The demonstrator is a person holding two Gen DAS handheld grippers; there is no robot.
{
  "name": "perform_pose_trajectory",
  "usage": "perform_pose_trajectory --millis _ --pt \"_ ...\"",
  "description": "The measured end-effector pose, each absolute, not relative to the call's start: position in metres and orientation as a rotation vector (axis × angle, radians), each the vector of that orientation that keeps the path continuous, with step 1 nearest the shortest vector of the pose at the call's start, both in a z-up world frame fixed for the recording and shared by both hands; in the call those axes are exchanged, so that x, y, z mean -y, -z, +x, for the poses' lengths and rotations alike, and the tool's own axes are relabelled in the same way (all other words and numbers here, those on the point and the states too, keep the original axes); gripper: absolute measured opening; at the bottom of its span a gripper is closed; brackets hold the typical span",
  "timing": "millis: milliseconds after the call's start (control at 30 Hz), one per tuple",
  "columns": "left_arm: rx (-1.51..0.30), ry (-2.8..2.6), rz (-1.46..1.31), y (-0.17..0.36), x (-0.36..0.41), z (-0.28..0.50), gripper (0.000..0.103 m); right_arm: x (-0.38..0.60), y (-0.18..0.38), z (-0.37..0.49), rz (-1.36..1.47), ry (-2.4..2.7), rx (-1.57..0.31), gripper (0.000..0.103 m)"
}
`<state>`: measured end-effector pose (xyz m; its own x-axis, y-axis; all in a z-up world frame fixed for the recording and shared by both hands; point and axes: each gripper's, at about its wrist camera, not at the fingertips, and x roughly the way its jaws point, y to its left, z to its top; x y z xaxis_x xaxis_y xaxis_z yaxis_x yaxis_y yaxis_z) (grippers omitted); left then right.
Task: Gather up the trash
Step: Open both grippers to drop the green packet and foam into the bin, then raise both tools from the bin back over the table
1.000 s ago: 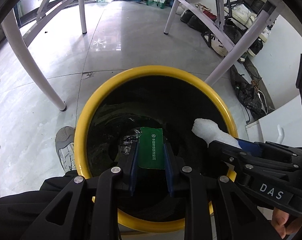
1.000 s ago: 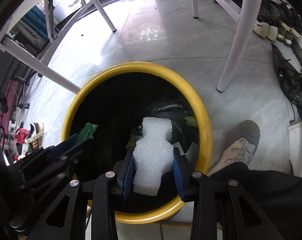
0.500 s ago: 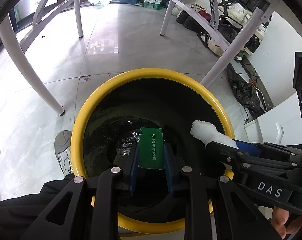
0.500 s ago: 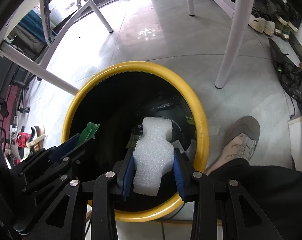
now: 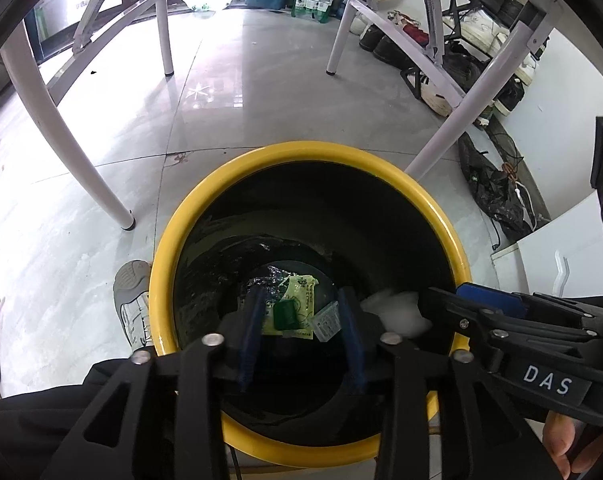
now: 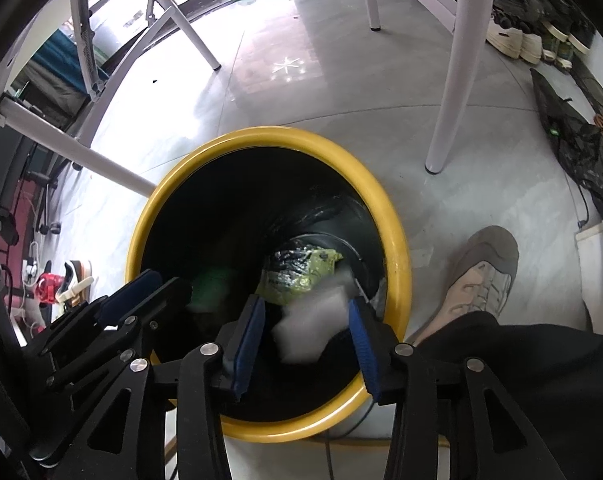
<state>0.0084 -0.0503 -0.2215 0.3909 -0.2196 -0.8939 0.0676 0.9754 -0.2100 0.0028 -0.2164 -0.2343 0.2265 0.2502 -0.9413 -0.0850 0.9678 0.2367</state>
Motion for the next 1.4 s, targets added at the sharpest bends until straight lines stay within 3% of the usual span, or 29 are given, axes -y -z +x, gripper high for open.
perform_pose_trajectory --millis 200,433,600,967,1300,1333,1400 --pt "-1.148 0.157 -0.141 0.221 0.050 0.009 0.048 0.220 0.233 0.003 0.158 -0.215 -1.316 0.050" --pt "-1.122 0.094 -0.128 0.218 0.045 0.008 0.063 0.227 0.221 0.004 0.194 -0.180 -1.250 0.083" --pt "-1.100 0.052 -0.094 0.216 0.044 0.006 0.064 0.226 0.210 0.002 0.165 -0.154 -1.179 0.103" --pt "-0.997 -0.018 -0.121 0.193 0.032 -0.004 0.064 0.232 0.181 -0.002 0.172 -0.130 -1.054 0.103" --pt "-0.778 0.027 -0.195 0.130 0.018 -0.038 0.064 0.220 0.125 -0.024 0.111 -0.193 -0.867 0.103" --pt "-0.749 0.021 -0.194 0.123 0.017 -0.041 0.065 0.220 0.120 -0.025 0.113 -0.198 -0.852 0.103" --pt "-0.691 0.007 -0.193 0.107 0.014 -0.048 0.079 0.221 0.109 -0.029 0.118 -0.207 -0.820 0.103"
